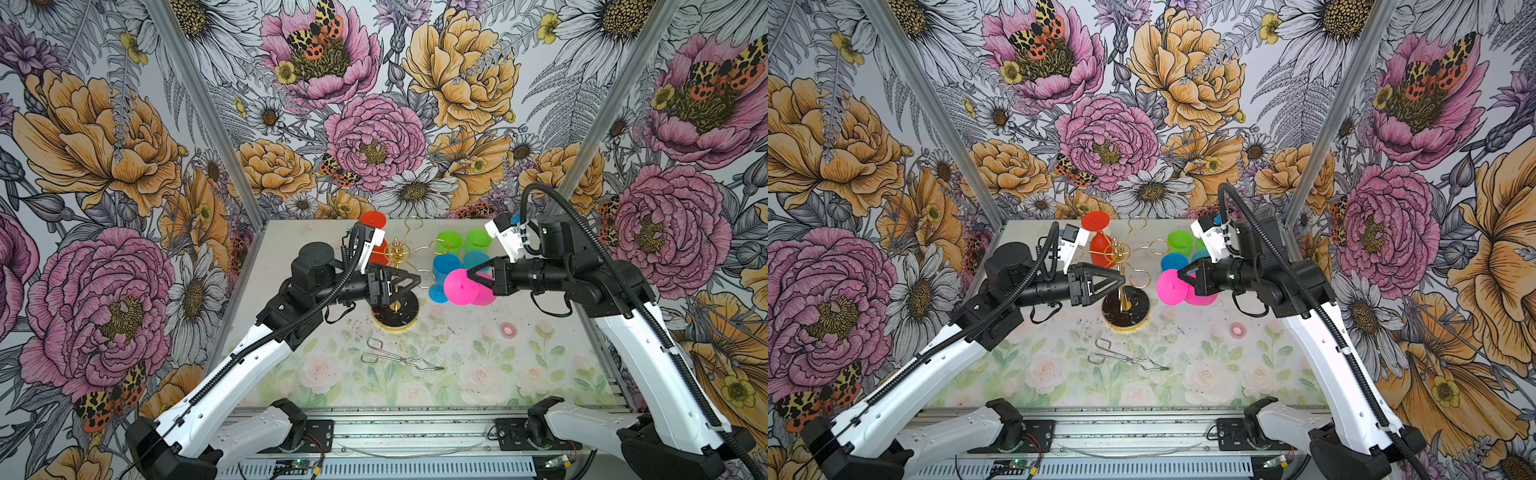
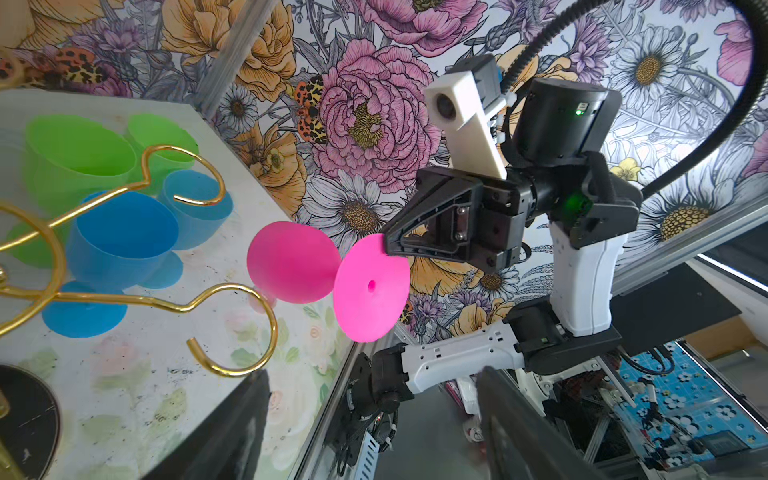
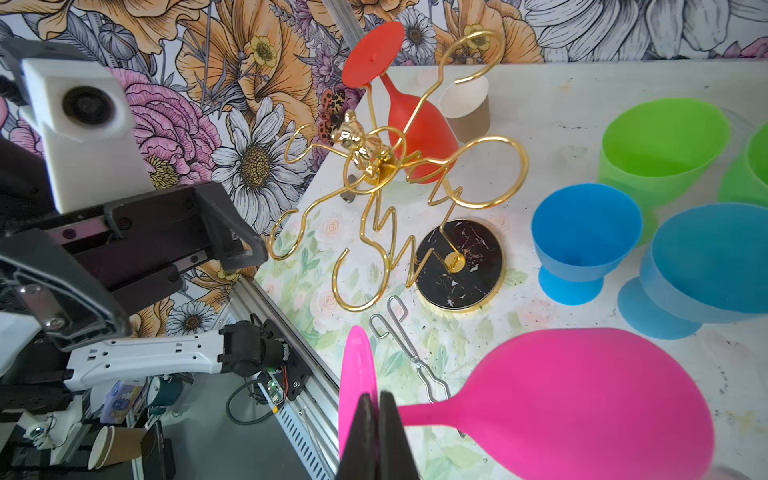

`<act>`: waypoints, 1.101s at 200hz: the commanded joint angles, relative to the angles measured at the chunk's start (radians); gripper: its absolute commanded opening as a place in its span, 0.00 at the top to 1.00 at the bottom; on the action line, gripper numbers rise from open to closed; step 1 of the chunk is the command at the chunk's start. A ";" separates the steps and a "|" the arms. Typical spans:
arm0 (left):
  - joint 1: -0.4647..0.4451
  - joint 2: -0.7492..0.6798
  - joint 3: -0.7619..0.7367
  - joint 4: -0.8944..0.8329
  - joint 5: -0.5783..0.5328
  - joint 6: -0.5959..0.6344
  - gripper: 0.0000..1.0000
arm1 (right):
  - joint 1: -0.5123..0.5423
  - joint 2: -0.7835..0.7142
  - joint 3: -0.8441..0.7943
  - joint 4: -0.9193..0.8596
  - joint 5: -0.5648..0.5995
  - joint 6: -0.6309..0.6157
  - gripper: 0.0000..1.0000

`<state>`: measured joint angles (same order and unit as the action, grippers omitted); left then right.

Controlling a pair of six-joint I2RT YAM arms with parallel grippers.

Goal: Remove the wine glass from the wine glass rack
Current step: 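Carry the pink glass toward the left gripper while the left gripper reaches toward it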

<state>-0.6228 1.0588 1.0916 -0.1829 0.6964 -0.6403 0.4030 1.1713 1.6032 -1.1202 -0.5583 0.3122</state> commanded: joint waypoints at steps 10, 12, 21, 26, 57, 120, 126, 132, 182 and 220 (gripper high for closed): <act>-0.040 0.023 -0.027 0.136 0.018 -0.061 0.21 | 0.017 -0.005 0.030 0.067 -0.122 0.006 1.00; -0.043 0.026 -0.029 0.140 0.018 -0.064 0.22 | 0.016 -0.006 0.031 0.071 -0.125 0.007 1.00; -0.055 0.036 -0.035 0.159 0.022 -0.073 0.23 | 0.018 -0.005 0.034 0.083 -0.137 0.013 1.00; -0.063 0.045 -0.036 0.168 0.026 -0.078 0.25 | 0.018 -0.004 0.035 0.087 -0.140 0.014 1.00; -0.104 0.087 -0.031 0.178 0.045 -0.082 0.28 | 0.021 -0.001 0.035 0.109 -0.161 0.026 1.00; -0.130 0.136 -0.039 0.288 0.081 -0.145 0.35 | 0.020 0.000 0.017 0.138 -0.164 0.030 1.00; -0.133 0.140 -0.037 0.292 0.084 -0.148 0.36 | 0.021 -0.001 0.016 0.138 -0.162 0.030 1.00; -0.134 0.145 -0.033 0.295 0.087 -0.150 0.38 | 0.021 -0.001 0.014 0.139 -0.158 0.030 1.00; -0.138 0.173 -0.030 0.343 0.125 -0.202 0.56 | 0.021 -0.011 -0.004 0.145 -0.135 0.022 1.00; -0.138 0.179 -0.027 0.359 0.128 -0.215 0.67 | 0.019 -0.013 -0.015 0.144 -0.123 0.015 1.00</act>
<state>-0.7563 1.2381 1.0542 0.1268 0.7952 -0.8413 0.4141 1.1728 1.5967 -1.0042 -0.7002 0.3351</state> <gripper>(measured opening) 0.352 0.044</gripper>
